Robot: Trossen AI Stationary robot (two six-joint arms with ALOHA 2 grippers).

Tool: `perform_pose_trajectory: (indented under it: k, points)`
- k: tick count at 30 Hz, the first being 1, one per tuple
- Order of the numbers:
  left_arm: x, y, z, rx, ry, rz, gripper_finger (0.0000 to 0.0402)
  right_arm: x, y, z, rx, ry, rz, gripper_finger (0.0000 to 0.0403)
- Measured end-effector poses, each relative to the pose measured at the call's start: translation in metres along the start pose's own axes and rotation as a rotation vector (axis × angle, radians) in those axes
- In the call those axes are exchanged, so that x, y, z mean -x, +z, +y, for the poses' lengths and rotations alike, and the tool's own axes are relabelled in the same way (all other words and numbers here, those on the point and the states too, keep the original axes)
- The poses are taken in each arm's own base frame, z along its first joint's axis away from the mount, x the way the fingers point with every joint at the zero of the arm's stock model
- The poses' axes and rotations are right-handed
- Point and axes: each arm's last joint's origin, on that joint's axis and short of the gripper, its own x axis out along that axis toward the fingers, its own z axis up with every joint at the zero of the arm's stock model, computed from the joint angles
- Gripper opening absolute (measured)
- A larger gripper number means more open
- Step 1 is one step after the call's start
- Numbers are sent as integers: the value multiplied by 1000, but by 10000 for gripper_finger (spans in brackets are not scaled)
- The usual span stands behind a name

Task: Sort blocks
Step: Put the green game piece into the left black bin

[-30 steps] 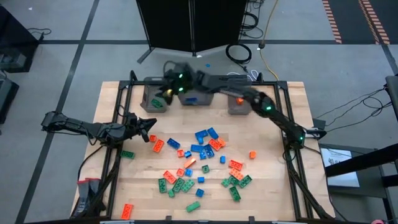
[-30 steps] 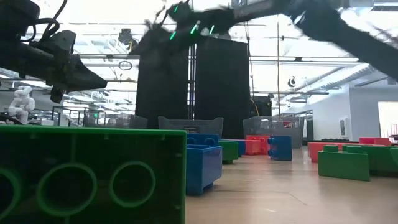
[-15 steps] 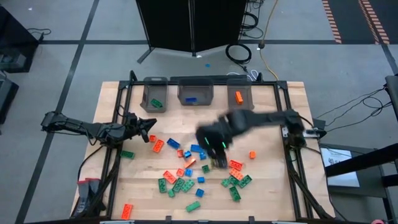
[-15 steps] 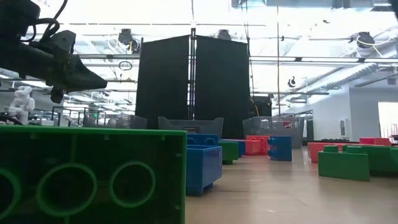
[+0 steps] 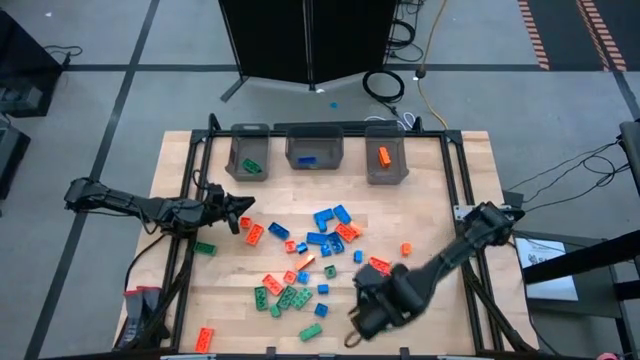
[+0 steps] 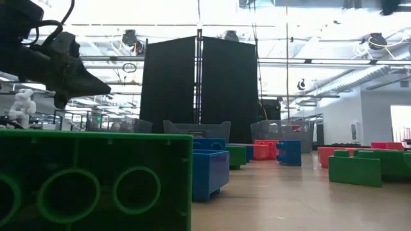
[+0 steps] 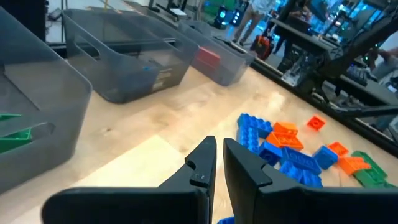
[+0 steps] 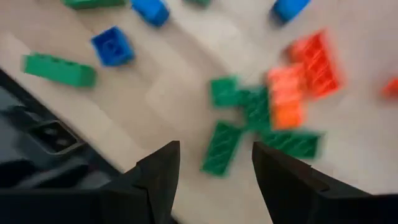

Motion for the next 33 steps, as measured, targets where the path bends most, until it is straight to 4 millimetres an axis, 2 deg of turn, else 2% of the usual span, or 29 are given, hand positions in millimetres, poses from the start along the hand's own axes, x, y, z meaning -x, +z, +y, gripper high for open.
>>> perform_pose_trajectory:
  k: [5, 12, 19, 24, 33]
  points:
    - [0, 0, 0, -1, -1, 2, 33, -19, -29, 1, -123, 46, 15, 196]
    - [0, 0, 0, 1, -1, 2, 33, -55, -43, 2, -175, 127, 105, 204]
    - [0, 0, 0, 2, -2, 1, 33, -62, -36, -11, -176, 3, 88, 264]
    - [0, 0, 0, 4, -2, 0, 33, -65, -29, -14, -180, -19, 81, 300]
    - [0, 0, 0, 27, -1, 1, 33, -86, -25, -22, -188, -34, 72, 300]
